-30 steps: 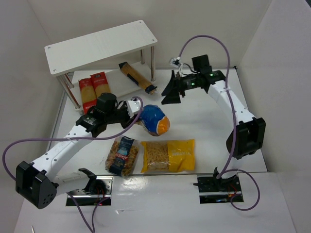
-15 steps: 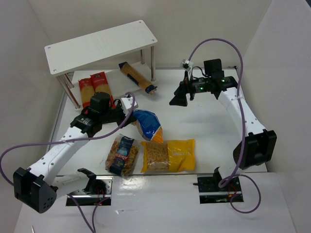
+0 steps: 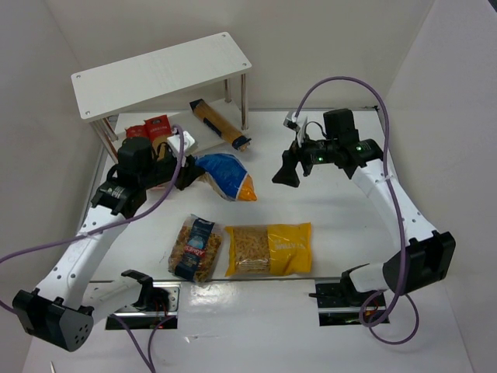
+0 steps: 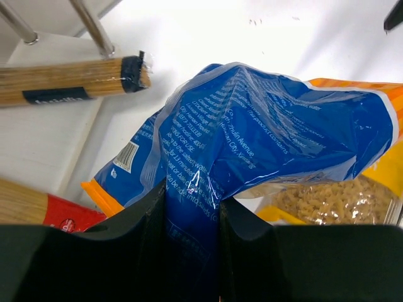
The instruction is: Place and organize the pasta boxes and bags onto the shelf
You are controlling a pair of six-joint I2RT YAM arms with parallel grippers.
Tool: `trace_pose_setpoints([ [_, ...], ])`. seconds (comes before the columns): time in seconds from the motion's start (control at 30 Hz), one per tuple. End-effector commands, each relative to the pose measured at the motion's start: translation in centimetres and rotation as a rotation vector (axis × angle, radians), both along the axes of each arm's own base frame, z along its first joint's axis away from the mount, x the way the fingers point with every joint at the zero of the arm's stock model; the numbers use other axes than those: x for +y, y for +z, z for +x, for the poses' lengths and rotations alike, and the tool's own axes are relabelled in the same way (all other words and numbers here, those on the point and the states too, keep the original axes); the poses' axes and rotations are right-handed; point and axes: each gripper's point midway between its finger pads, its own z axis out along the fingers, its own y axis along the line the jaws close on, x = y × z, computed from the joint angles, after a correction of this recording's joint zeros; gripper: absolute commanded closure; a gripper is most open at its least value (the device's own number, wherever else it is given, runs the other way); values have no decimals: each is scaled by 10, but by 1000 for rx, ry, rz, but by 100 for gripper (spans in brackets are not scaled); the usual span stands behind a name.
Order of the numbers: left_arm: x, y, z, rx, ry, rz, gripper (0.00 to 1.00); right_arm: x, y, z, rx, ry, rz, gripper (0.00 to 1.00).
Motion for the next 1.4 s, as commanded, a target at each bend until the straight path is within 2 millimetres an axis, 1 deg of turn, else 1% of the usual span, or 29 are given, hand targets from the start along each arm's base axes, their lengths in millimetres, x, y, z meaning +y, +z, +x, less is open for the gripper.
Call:
trace_pose_setpoints([
  [0.0, -1, 86, 2, -207, 2, -144, 100, -8, 9, 3, -101, -31, -17, 0],
  [0.03, 2, 92, 2, -208, 14, -160, 100, -10, 3, 3, -89, -39, -28, 0],
  [0.07, 4, 97, 2, -218, 12, -164, 100, -10, 7, 2, -107, -40, -22, 0],
  [0.13, 6, 104, 1, -208, 26, -186, 100, -12, 0, 0, -95, -48, -33, 0],
  [0.17, 13, 116, 2, -223, 49, -194, 100, -14, 2, 0, -106, -59, -39, 0],
  [0.23, 17, 127, 1, -240, 52, -209, 100, -18, -5, 0, -99, -76, -57, 0],
  [0.27, 22, 142, 0, -263, 68, -225, 100, -21, -4, 2, -112, -97, -70, 0],
  [0.33, 28, 153, 0, -264, 97, -248, 100, -25, -10, 1, -106, -115, -88, 0],
  [0.37, 35, 160, 1, -283, 118, -248, 100, -27, -7, 1, -121, -125, -91, 0],
  [0.4, 38, 171, -3, -293, 129, -273, 100, -28, -11, -4, -116, -125, -93, 0],
  [0.43, 38, 177, -6, -304, 114, -275, 100, -31, -12, -6, -120, -135, -101, 0],
  [0.5, 45, 179, -5, -279, 147, -303, 100, -35, -14, -12, -127, -144, -105, 0],
  [0.53, 47, 193, -10, -311, 140, -307, 100, -38, -14, -13, -133, -156, -114, 0],
  [0.57, 49, 197, -10, -313, 150, -317, 100, -40, -20, -16, -126, -163, -123, 0],
  [0.6, 55, 197, -8, -308, 173, -323, 100, -43, -18, -19, -141, -174, -126, 0],
  [0.7, 67, 216, -11, -333, 219, -354, 100, -53, -24, -23, -145, -202, -126, 0],
  [0.77, 71, 220, -8, -336, 237, -360, 100, -59, -33, -25, -130, -221, -138, 0],
  [0.8, 71, 228, -12, -341, 235, -378, 100, -64, -36, -24, -121, -236, -143, 0],
  [0.83, 75, 233, -13, -349, 249, -385, 100, -68, -33, -23, -131, -253, -139, 0],
  [0.9, 77, 239, -13, -346, 261, -405, 100, -71, -38, -25, -120, -257, -138, 0],
  [0.93, 80, 249, -17, -372, 266, -406, 100, -73, -37, -25, -118, -261, -132, 0],
  [0.97, 83, 249, -16, -359, 279, -423, 100, -72, -40, -27, -107, -252, -128, 0],
  [1.07, 90, 251, -7, -352, 324, -431, 100, -77, -40, -24, -106, -274, -129, 0],
  [1.13, 95, 263, -7, -374, 352, -447, 100, -77, -40, -24, -106, -274, -129, 0],
  [1.2, 101, 262, 2, -370, 386, -440, 100, -79, -44, -23, -91, -271, -134, 0],
  [1.23, 104, 273, -1, -401, 407, -446, 100, -82, -45, -22, -90, -280, -135, 0],
  [1.3, 113, 277, 8, -410, 449, -448, 100, -83, -44, -22, -88, -283, -129, 0],
  [1.33, 122, 285, 13, -428, 484, -449, 100, -86, -45, -22, -87, -286, -137, 0],
  [1.37, 122, 290, 10, -442, 481, -451, 100, -89, -49, -22, -78, -296, -140, 0],
])
